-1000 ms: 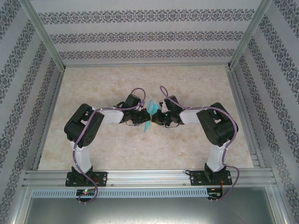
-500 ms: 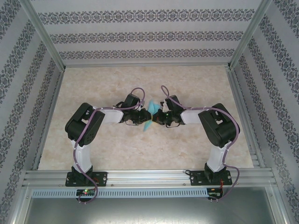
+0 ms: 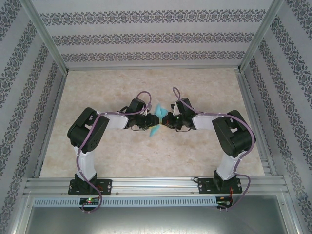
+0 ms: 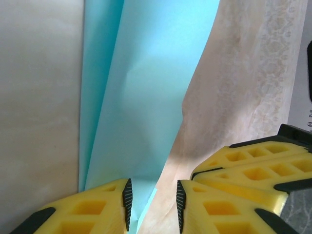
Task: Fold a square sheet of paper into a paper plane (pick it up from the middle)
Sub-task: Fold the wing for the fifth time at the center of the table.
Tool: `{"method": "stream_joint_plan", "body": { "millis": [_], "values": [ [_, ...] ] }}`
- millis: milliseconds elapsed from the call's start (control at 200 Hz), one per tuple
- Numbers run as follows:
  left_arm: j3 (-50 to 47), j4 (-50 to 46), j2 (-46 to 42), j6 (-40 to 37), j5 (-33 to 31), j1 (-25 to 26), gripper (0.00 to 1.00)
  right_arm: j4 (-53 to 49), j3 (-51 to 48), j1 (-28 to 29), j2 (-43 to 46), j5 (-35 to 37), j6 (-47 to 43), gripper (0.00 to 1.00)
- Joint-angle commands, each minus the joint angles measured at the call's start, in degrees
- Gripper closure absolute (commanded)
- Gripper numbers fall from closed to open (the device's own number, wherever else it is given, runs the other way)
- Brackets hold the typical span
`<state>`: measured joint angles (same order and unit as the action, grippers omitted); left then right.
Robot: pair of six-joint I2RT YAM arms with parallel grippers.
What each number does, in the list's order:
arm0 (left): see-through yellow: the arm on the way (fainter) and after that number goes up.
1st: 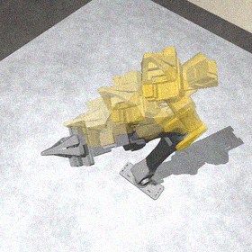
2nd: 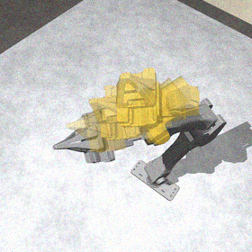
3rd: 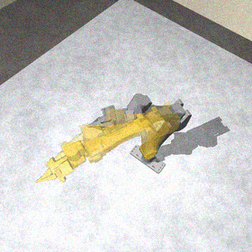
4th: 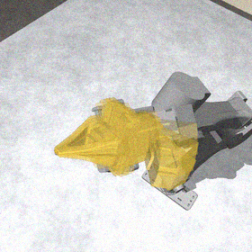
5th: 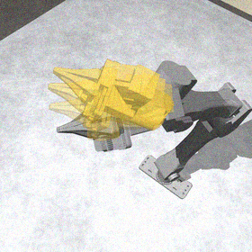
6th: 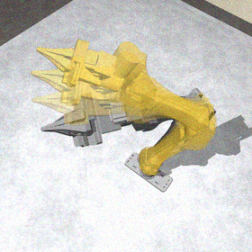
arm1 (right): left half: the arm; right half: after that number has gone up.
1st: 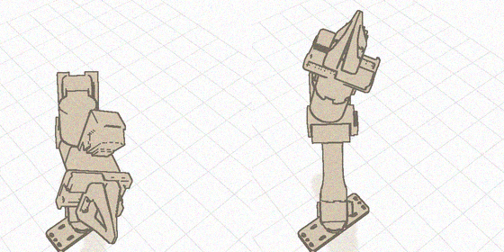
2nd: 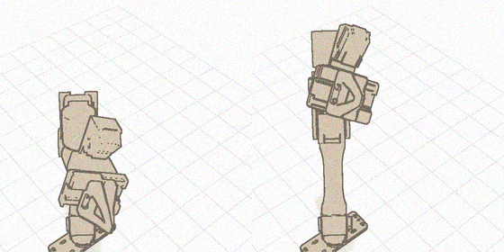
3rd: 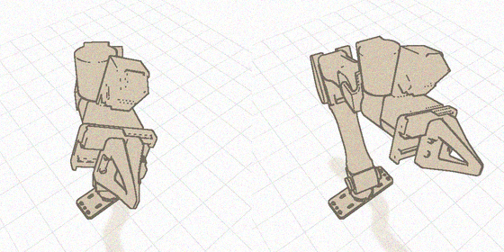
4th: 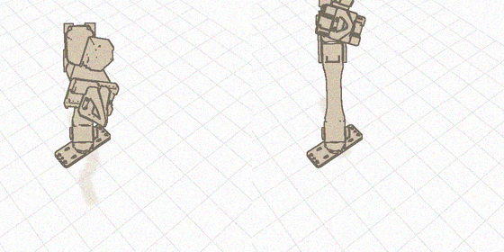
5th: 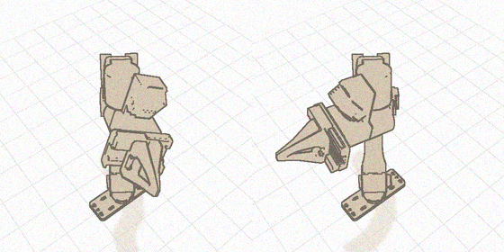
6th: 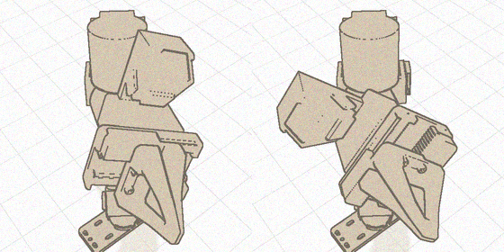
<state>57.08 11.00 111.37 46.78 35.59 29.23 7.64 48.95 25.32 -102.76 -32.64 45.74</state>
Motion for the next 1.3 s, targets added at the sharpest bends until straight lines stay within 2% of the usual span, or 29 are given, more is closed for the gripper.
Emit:
{"method": "stream_joint_plan", "body": {
  "millis": [0,170,360,774,954,1299],
  "values": [
    [-1.8,1.6,0.2,-2.3,-0.6,0.0,0.73,-1.2,1.0,-0.4,0.6,-0.1,-1.6,0.98],
    [-2.3,1.3,-0.9,-3.3,-1.1,0.0,0.88,-0.9,2.6,-0.7,-1.1,-0.7,-1.5,0.98],
    [-2.0,-0.2,-0.9,-4.5,-1.5,0.0,0.93,-1.3,4.8,-0.5,-3.1,-1.2,-1.7,0.98],
    [-1.4,-1.5,-1.0,-6.3,-1.0,-0.1,0.94,-2.9,9.1,1.0,-9.3,-1.4,-3.1,0.98],
    [-0.9,-2.1,-1.2,-7.1,-0.6,0.0,0.94,-7.3,10.1,1.4,-10.0,1.8,-5.6,0.98],
    [-0.6,-5.2,-7.1,-8.5,0.0,0.2,0.84,-13.1,10.4,1.8,-12.7,7.3,-9.0,0.98]
  ]
}}
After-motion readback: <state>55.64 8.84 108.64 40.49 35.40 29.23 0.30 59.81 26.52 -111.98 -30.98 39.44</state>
